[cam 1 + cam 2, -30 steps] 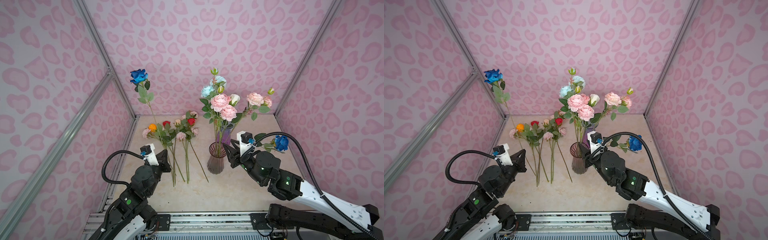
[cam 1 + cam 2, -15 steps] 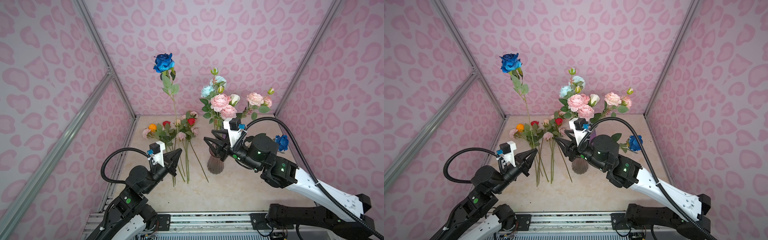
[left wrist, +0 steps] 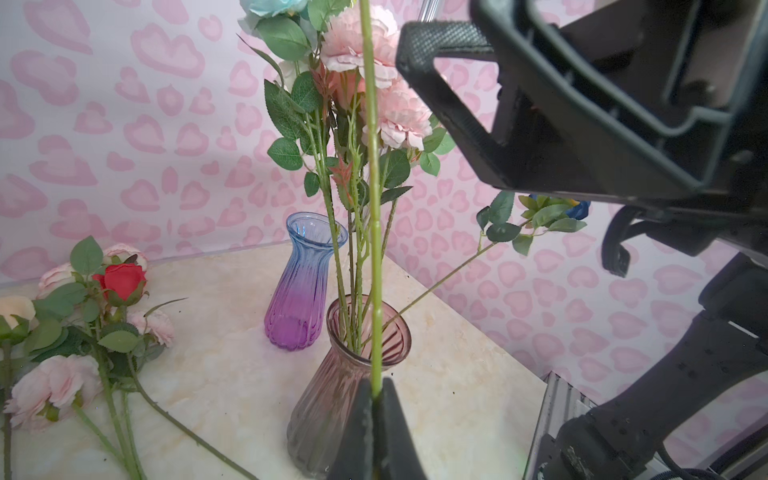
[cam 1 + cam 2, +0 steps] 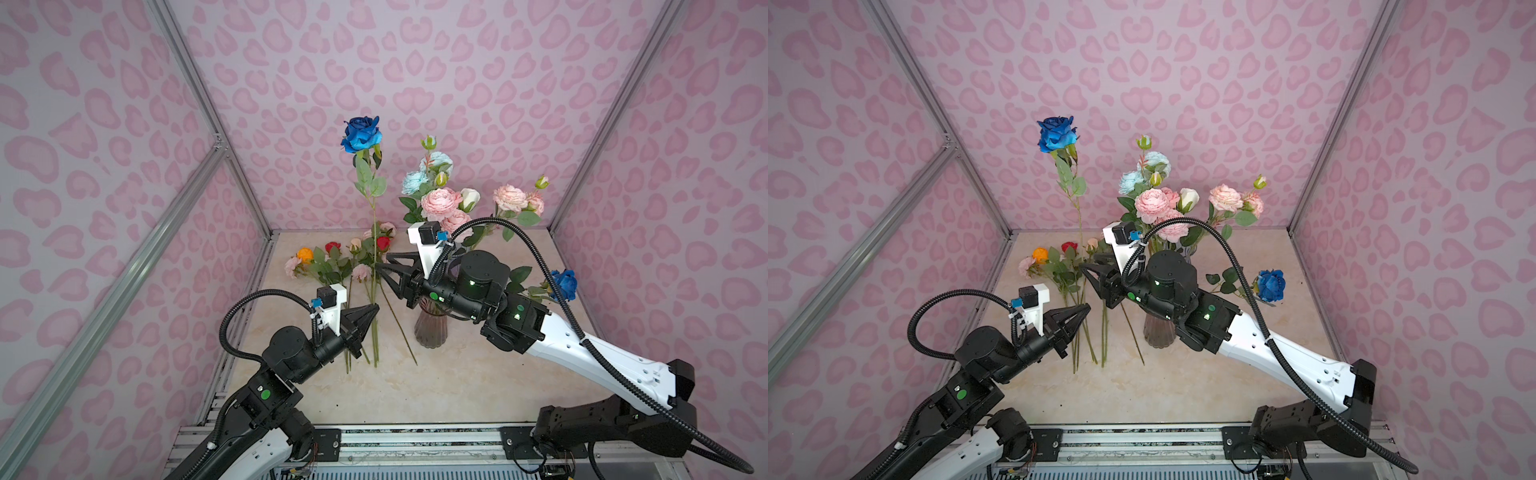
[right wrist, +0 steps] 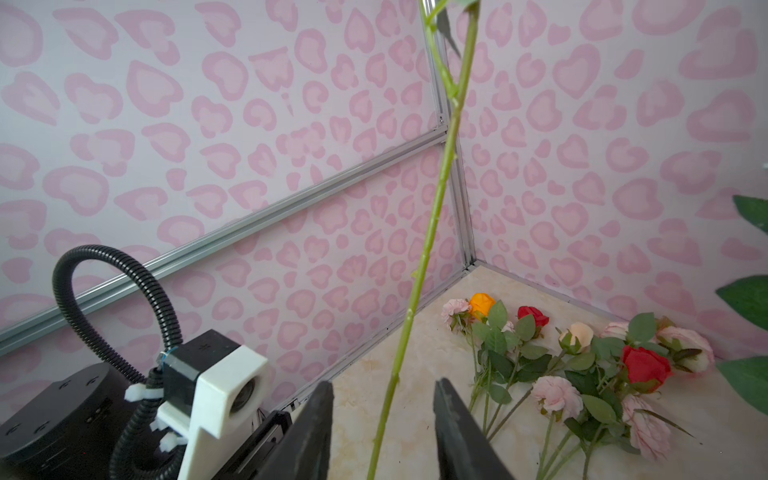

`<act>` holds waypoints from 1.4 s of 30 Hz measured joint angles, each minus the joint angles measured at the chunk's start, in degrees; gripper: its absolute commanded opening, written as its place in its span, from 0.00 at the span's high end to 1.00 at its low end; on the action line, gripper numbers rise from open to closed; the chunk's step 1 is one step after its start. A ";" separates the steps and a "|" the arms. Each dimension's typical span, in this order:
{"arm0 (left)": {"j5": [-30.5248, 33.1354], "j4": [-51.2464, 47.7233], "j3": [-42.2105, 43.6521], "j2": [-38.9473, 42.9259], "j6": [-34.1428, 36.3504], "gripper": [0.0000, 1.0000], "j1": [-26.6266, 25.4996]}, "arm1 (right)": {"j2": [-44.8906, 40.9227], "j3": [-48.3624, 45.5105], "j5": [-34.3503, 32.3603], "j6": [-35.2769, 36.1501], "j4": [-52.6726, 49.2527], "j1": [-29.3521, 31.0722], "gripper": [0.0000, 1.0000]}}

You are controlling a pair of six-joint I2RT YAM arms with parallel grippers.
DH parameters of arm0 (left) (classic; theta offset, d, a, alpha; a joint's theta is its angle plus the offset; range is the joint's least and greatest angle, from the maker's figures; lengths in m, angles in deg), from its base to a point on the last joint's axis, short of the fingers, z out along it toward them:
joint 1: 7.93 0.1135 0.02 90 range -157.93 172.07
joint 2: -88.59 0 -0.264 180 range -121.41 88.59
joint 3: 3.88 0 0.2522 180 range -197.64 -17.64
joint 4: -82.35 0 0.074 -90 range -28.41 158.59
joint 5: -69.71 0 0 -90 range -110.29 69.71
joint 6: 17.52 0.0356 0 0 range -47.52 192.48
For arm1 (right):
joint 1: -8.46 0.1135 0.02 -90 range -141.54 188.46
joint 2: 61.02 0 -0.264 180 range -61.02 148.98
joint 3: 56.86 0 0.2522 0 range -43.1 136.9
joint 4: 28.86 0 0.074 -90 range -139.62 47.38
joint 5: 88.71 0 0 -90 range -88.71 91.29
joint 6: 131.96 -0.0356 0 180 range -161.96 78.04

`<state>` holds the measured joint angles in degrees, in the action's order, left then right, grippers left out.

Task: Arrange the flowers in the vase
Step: 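Carry the blue rose toward right gripper while right gripper closes on its stem, then carry the blue rose with right gripper over the mauve vase while left gripper releases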

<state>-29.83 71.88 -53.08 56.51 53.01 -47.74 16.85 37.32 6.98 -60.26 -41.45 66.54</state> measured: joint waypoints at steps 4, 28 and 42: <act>-0.17 -0.02 -0.02 -0.33 0.22 0.97 -0.11 | 1.11 -0.39 1.79 -2.73 3.23 -1.84 0.68; 1.22 -0.96 -1.53 -2.60 1.66 0.57 -0.42 | 4.28 0.09 9.46 -11.37 11.04 -5.05 0.99; 22.82 -5.33 5.75 11.45 -3.67 0.44 -0.42 | -7.76 0.17 -10.23 8.13 4.48 -0.68 0.98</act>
<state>-7.01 66.55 -47.33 67.96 49.34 -48.15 9.09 37.50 -3.25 -52.13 -36.97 65.86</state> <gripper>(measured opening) 0.559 0.050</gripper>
